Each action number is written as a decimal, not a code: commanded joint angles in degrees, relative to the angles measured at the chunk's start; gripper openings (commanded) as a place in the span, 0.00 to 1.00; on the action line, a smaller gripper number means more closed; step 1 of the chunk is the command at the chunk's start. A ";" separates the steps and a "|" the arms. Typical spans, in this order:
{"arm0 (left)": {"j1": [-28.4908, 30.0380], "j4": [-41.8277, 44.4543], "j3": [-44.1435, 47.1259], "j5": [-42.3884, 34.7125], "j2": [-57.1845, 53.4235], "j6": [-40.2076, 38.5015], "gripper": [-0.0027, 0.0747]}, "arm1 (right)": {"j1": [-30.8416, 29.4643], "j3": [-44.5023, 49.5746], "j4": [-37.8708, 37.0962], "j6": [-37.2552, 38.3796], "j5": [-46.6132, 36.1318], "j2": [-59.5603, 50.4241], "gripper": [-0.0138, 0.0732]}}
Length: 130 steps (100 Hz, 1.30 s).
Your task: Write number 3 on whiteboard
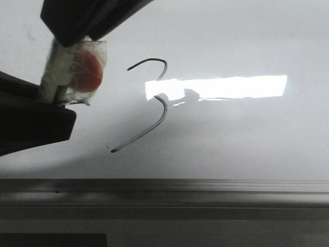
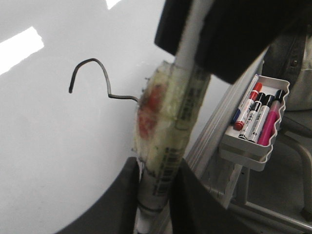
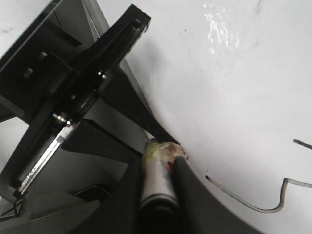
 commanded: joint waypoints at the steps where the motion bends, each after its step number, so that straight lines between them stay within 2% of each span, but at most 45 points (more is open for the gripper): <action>1: -0.04 -1.35 -1.73 -4.68 -0.13 -0.70 0.01 | 0.29 -1.87 2.01 -0.45 -2.27 -1.05 0.08; 15: -0.04 -1.35 -1.73 -4.55 -0.13 -0.70 0.01 | 0.29 -1.87 2.01 -0.45 -2.54 -1.05 0.09; 20: -0.04 -1.35 -1.73 -4.43 -0.13 -0.70 0.01 | 0.29 -1.87 2.01 -0.45 -2.54 -1.05 0.14; 27: -0.04 -3.12 -1.73 -4.08 -0.13 -1.02 0.01 | 0.29 -1.87 2.01 -0.45 -2.90 -1.05 0.35; 28: -0.04 -3.55 -1.73 -4.07 -0.13 -1.02 0.01 | 0.16 -1.87 2.01 -0.45 -3.10 -1.05 0.44; 29: -0.04 -4.50 -1.73 -4.07 -0.13 -1.02 0.01 | 0.14 -1.87 2.01 -0.45 -3.22 -1.05 0.44; 32: -0.04 -6.61 -1.73 -3.91 -0.13 -1.12 0.01 | -0.02 -1.87 2.01 -0.45 -4.07 -1.05 0.61; 34: -0.04 -8.04 -1.73 -3.74 -0.13 -1.12 0.01 | -0.13 -1.87 2.01 -0.45 -4.85 -1.05 0.68; 36: -0.04 -10.04 -1.73 -3.62 -0.13 -1.12 0.01 | -0.42 -1.98 2.01 -0.45 -5.57 -1.30 0.81; 40: -0.04 -13.06 -1.73 -3.62 -0.13 -1.12 0.01 | -0.57 -2.42 2.01 -0.45 -6.13 -1.59 0.94; 49: -0.04 -22.26 -1.73 -3.73 -0.13 -1.12 0.01 | -1.11 -3.62 2.01 -0.45 -7.23 -2.91 0.90; 64: -0.04 -42.41 -1.73 -4.10 -0.13 -1.12 0.01 | -1.51 -4.05 2.01 -0.45 -8.62 -5.59 0.90; 76: -0.04 -51.04 -1.73 -4.23 0.63 -1.12 0.01 | -1.51 -4.05 2.01 -0.45 -8.62 -6.18 0.90; 97: -0.04 -51.20 -4.00 -0.58 4.84 -1.01 0.01 | -1.51 -4.05 2.95 -0.45 -8.62 -6.18 0.90; 118: -0.04 -51.20 -4.80 -0.89 7.06 -0.66 0.02 | -1.51 -4.05 2.95 -0.45 -7.84 -6.18 0.90; 125: -0.04 -50.69 -4.80 -0.77 7.15 -0.66 0.09 | -1.51 -4.05 2.95 -0.45 -7.73 -6.18 0.90; 130: -0.04 -49.03 -4.80 -0.77 7.15 -0.66 0.20 | -1.51 -4.05 2.95 -0.45 -7.73 -6.18 0.90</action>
